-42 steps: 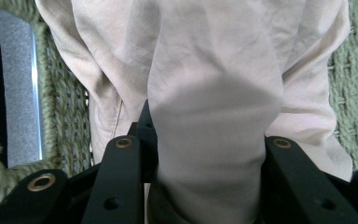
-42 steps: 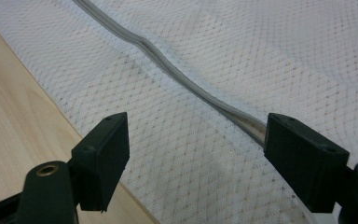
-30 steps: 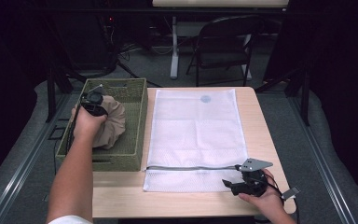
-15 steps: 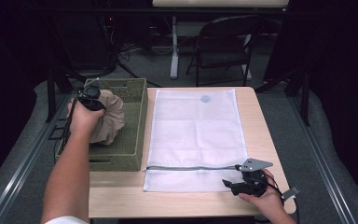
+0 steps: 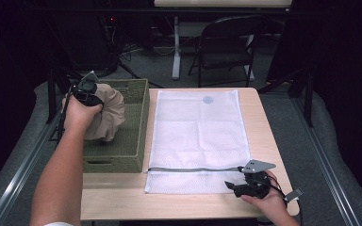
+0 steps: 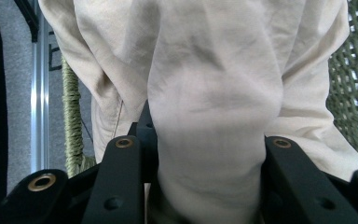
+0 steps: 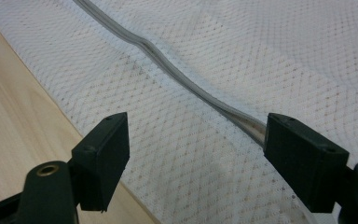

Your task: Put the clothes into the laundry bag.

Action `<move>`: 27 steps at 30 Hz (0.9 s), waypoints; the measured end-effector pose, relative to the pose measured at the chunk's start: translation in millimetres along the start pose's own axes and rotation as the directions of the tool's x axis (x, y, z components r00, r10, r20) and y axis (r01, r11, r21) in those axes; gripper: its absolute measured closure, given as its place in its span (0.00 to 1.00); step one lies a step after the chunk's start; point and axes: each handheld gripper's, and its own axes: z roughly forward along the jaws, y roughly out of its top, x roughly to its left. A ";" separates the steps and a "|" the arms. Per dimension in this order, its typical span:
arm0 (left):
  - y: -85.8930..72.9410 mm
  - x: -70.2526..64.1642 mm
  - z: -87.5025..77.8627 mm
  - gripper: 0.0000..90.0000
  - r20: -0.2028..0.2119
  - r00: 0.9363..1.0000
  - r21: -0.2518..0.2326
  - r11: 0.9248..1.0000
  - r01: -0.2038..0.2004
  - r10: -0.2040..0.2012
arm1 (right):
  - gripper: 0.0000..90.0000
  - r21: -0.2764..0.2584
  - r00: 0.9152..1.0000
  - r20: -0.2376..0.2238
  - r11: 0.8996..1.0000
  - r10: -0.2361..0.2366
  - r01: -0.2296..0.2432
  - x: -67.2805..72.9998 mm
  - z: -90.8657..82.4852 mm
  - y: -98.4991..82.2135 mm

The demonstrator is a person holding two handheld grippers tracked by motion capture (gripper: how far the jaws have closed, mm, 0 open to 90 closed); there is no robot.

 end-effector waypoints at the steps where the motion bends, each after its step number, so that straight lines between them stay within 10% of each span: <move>1: 0.4 0.0 -1.4 0.71 -0.001 1.000 0.002 1.000 -0.001 0.001 | 0.25 0.000 1.000 0.000 1.000 0.000 0.000 0.0 0.0 0.0; 27: 4.0 -8.1 -41.1 0.71 0.045 0.999 -0.015 0.999 -0.028 0.029 | 0.26 -0.007 1.000 -0.006 1.000 -0.005 0.005 1.0 0.9 -0.1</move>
